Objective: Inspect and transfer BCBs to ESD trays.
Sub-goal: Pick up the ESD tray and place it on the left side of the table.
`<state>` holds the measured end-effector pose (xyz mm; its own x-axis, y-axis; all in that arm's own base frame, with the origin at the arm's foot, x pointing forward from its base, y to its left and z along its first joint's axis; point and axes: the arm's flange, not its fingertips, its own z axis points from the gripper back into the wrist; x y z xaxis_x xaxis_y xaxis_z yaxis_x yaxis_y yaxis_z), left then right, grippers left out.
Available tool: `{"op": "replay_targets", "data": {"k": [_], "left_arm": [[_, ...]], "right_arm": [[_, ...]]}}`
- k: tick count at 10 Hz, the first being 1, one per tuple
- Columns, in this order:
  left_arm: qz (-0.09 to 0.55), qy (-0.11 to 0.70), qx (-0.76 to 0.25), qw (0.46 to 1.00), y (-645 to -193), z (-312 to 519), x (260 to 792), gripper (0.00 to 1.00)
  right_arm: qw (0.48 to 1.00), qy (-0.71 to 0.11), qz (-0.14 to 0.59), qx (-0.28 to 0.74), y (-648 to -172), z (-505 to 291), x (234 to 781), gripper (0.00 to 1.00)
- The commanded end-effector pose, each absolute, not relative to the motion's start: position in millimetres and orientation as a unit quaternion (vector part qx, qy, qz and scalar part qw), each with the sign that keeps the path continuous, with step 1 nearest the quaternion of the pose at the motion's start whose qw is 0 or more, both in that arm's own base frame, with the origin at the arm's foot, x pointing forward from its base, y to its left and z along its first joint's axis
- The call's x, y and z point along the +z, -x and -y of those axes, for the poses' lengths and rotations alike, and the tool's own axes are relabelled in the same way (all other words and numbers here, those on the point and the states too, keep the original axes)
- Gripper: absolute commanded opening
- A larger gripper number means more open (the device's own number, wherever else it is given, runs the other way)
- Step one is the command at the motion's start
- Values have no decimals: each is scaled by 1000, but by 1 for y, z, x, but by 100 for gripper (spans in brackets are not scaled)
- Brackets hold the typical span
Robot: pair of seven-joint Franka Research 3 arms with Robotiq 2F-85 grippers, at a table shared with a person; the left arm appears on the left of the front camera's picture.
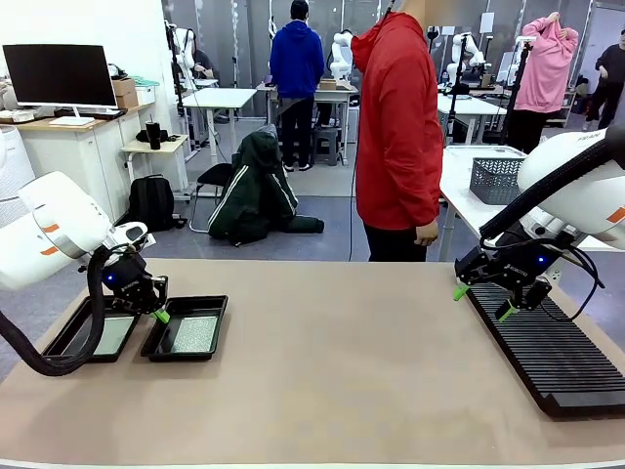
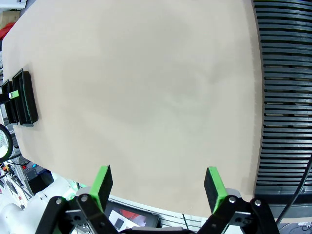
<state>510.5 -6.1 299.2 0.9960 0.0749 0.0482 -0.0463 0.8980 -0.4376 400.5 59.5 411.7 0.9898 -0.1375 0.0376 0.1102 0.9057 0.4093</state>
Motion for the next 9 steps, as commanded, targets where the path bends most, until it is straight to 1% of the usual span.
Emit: {"op": "replay_targets", "data": {"k": [1, 2, 3, 4, 5, 6, 7, 8, 9], "left_arm": [[36, 226, 26, 973, -510, 8, 304, 3], [41, 219, 17, 975, -509, 10, 311, 50], [45, 210, 17, 976, -509, 13, 319, 56], [45, 191, 16, 980, -509, 17, 326, 100], [45, 169, 21, 984, -511, 21, 334, 100], [42, 149, 18, 988, -511, 28, 346, 71], [44, 128, 12, 991, -511, 36, 358, 81], [43, 101, 6, 994, -509, 46, 372, 100], [45, 77, -1, 996, -507, 57, 387, 100]], "right_arm": [[975, -208, 29, -70, -402, -60, 411, 100], [975, -208, 29, -70, -402, -60, 411, 100], [975, -208, 29, -70, -402, -60, 411, 100], [975, -208, 29, -70, -402, -60, 411, 100], [975, -208, 29, -70, -402, -60, 411, 100], [975, -208, 29, -70, -402, -60, 411, 100], [975, -208, 29, -70, -402, -60, 411, 100], [975, -208, 29, -70, -402, -60, 411, 100], [975, -208, 29, -70, -402, -60, 411, 100]]}}
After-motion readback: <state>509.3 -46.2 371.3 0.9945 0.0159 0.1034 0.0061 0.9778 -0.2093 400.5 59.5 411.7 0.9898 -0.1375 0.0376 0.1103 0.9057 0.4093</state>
